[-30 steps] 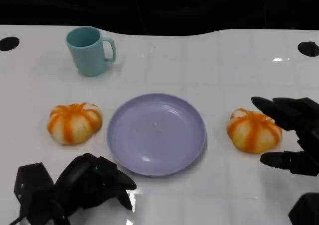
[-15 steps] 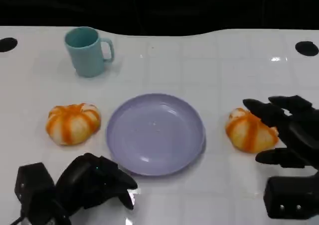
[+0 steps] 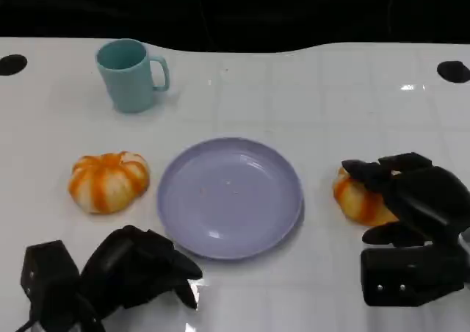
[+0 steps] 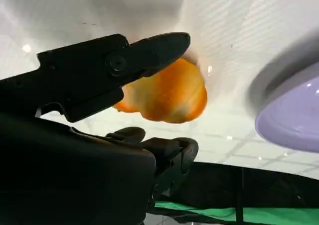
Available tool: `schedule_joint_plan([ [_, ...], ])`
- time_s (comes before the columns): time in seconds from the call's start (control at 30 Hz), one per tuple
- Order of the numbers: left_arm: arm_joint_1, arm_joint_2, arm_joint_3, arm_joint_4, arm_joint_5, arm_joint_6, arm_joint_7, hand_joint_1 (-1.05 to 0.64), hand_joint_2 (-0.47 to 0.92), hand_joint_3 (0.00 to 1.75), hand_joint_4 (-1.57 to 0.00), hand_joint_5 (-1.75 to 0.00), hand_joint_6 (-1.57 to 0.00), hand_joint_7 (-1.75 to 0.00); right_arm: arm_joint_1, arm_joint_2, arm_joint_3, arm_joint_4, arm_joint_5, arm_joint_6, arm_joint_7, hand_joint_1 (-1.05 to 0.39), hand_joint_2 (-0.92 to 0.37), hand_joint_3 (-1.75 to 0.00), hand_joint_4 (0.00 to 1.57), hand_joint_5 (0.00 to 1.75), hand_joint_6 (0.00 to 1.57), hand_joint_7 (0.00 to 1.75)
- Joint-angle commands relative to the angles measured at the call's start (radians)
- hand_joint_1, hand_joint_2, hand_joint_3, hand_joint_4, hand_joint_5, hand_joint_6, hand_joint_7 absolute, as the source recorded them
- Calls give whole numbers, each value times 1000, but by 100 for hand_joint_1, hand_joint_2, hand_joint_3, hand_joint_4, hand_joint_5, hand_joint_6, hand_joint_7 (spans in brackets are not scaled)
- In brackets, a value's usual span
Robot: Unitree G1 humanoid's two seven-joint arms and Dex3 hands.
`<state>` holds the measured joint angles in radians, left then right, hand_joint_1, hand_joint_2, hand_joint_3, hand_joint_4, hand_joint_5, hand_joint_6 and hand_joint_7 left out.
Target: Grasp the bread from the table and place it into the plate.
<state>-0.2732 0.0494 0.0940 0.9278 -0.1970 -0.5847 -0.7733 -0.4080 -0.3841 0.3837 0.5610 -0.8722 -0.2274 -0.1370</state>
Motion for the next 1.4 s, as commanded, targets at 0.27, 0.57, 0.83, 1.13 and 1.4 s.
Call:
schedule_joint_plan([
  [0.27,27,11,3,-25,-10,5,1,-105,83,0,-127,-90,-157,-4,-90,18,41,172,36,-19,-98,-69,-92,-1,18,29,25,2],
  [0.57,47,11,-1,-59,-7,1,5,-105,84,0,-127,-90,-157,-5,-96,7,40,198,72,-100,-195,-40,-92,-6,54,39,50,8],
  [0.83,74,9,-9,-104,-7,18,12,-105,84,0,-127,-90,-157,-4,-94,-6,29,215,76,-252,-403,-11,-66,-68,92,169,98,105],
  [1.13,93,13,-18,-131,1,18,16,-105,85,0,-125,-90,-157,-4,-73,-5,21,148,70,-254,-464,-7,-40,-106,93,175,77,163],
  [1.4,94,14,-24,-134,0,32,22,-105,84,0,-126,-92,-157,-6,-81,3,30,157,58,-258,-527,-6,-33,-113,95,175,72,174],
])
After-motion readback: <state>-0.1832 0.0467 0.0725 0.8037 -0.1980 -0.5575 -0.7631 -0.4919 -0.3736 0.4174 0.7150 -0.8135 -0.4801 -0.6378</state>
